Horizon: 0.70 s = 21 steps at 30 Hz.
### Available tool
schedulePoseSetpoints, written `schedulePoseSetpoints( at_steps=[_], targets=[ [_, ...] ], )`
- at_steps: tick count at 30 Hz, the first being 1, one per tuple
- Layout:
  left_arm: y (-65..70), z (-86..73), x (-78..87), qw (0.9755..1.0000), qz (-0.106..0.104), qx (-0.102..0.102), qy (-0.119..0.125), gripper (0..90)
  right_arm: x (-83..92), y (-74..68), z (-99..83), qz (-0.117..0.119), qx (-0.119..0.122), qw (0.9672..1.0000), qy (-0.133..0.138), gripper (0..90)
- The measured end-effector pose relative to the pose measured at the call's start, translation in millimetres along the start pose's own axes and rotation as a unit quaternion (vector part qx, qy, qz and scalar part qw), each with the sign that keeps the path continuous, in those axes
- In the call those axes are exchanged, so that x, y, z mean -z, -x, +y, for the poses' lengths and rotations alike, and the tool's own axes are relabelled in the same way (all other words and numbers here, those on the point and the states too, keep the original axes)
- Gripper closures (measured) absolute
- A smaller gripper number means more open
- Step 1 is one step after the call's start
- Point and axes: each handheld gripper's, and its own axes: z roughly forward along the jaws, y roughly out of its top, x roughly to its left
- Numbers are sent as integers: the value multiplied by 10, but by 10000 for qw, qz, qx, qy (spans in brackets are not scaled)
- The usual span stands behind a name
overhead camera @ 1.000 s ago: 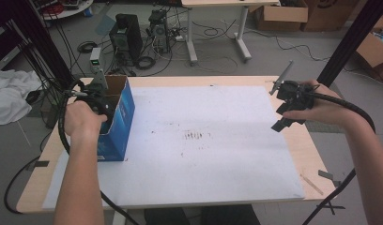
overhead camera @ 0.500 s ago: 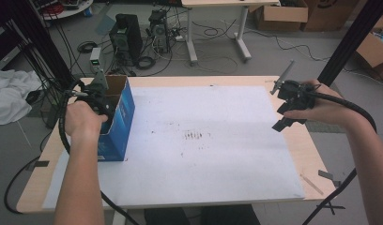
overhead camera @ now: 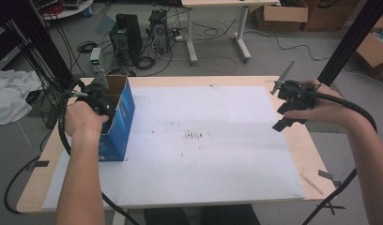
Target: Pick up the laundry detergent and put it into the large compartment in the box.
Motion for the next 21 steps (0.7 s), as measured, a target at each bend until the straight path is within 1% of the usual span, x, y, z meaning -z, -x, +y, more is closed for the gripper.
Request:
schedulePoseSetpoints(
  at_steps=[5,8,12,13,18,21],
  targets=[
    [6,0,-4,10000,92,18,-11,367,8,-2,-11,1,-17,10000,8,245],
    [5,5,3,10000,6,26,-18,321,10,-1,-19,-1,0,10000,28,246],
    [-4,4,14,10000,-71,6,-17,292,16,-4,-25,-1,-19,10000,19,246],
    [-6,2,19,9999,-124,65,-62,285,16,-4,-27,5,-18,10000,17,246],
    [1,-19,31,10000,-75,21,-22,280,23,-9,-29,-4,-17,10000,24,246],
    [26,-29,49,10000,33,-6,-20,281,23,-13,-28,-4,-2,10000,28,246]
  ],
)
